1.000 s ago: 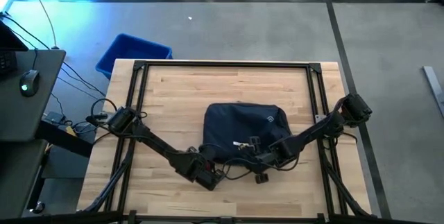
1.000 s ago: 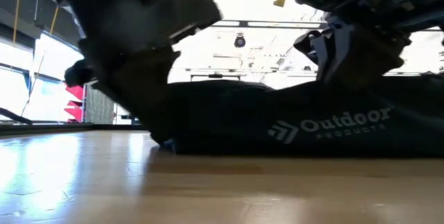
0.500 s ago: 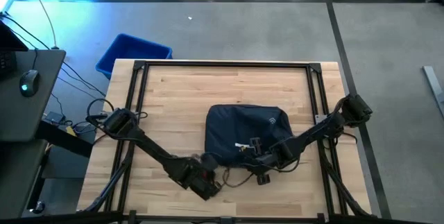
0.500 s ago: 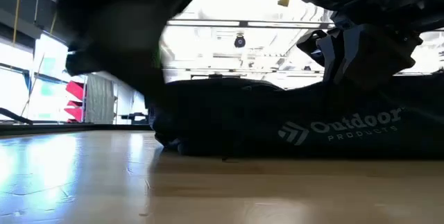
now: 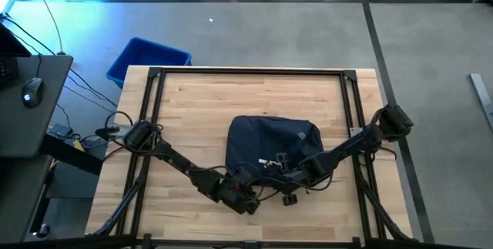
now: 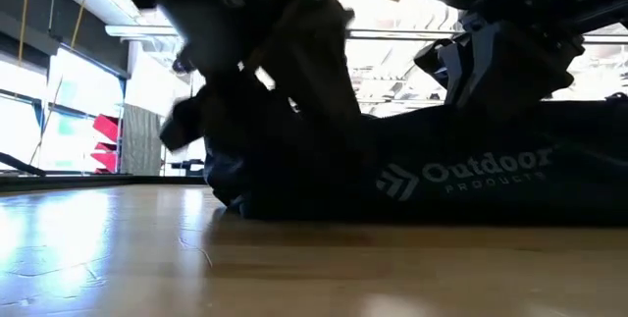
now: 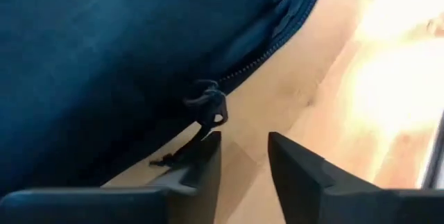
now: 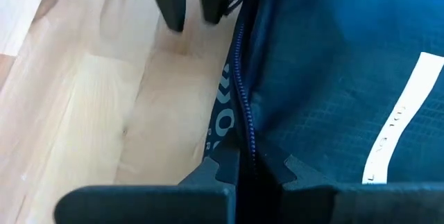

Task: Unpack backpack
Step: Open the blue backpack

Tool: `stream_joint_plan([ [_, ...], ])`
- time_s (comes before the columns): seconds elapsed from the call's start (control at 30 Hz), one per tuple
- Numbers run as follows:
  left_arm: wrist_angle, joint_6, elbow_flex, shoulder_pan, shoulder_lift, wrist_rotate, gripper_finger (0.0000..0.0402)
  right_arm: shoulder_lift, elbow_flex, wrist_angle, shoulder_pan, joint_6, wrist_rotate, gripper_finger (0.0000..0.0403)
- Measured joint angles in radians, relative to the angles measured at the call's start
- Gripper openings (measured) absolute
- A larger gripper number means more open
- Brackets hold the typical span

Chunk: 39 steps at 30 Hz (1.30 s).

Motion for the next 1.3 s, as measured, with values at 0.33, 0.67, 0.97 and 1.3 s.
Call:
stream_joint_plan([
  [0.33, -0.096, -0.068, 0.002, 0.017, 0.002, -0.074, 0.0137, 0.000, 0.000, 0.007, -0.001, -0.002, 0.002, 0.0000],
  [0.67, -0.124, 0.278, 0.079, -0.037, -0.029, -0.053, 0.0113, 0.000, 0.001, 0.009, -0.001, -0.002, 0.002, 0.0000],
  [0.97, -0.205, 0.149, 0.058, -0.017, -0.027, -0.120, 0.0115, 0.000, 0.001, 0.009, 0.000, -0.003, 0.002, 0.0000],
  [1.3, -0.192, 0.177, 0.018, 0.064, -0.027, -0.067, 0.0116, 0.000, 0.001, 0.011, 0.000, -0.001, 0.005, 0.0000],
])
